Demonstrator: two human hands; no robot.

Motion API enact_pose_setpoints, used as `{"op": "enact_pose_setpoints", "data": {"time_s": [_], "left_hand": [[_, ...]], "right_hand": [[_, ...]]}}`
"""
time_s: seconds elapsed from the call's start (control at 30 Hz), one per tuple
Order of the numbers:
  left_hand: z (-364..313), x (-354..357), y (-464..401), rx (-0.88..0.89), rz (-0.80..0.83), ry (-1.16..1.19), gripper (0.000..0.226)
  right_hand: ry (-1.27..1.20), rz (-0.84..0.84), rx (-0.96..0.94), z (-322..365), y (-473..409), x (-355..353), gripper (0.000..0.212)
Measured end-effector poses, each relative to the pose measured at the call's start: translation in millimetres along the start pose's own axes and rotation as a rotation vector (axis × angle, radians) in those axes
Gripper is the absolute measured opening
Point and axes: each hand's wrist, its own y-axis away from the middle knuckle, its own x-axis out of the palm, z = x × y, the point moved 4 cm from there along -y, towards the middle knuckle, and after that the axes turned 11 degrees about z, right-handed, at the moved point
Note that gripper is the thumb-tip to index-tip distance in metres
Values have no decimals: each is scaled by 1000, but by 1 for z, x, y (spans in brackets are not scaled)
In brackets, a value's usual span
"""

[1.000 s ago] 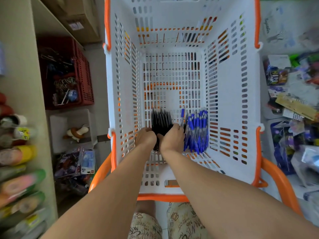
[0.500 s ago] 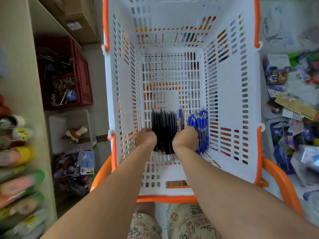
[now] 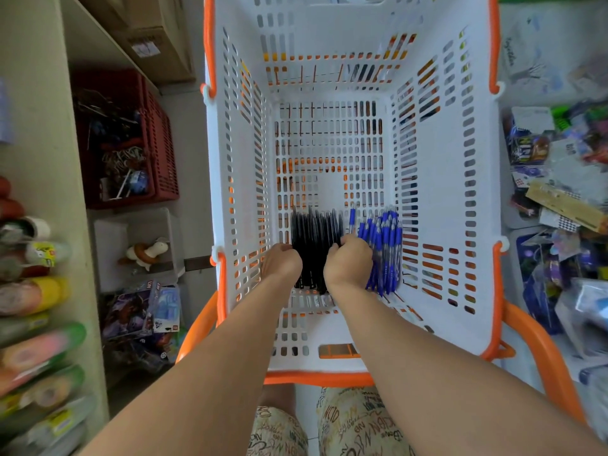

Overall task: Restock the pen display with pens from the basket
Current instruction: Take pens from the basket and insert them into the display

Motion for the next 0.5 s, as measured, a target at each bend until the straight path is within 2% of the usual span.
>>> {"op": "enact_pose_setpoints", "data": {"time_s": [0.03,0.1,0.23,0.3,0.5], "left_hand": [[-1,0,0,-1,-1,-13,45],[0,0,1,-4,0,-21,44],[-1,-1,1,-22,-19,-104,38],[-4,-3,-1,-45,-22,-188,36],[-6,-2,-1,-55,24,-298,30]], "right_hand": [[-5,-8,-1,2,2,2,13],[5,3,-10,5,6,6,20],[122,119,-2,7,7,15,58],[214,168,21,5,5,19,67],[162,204,-7,5,-4,13,30]]}}
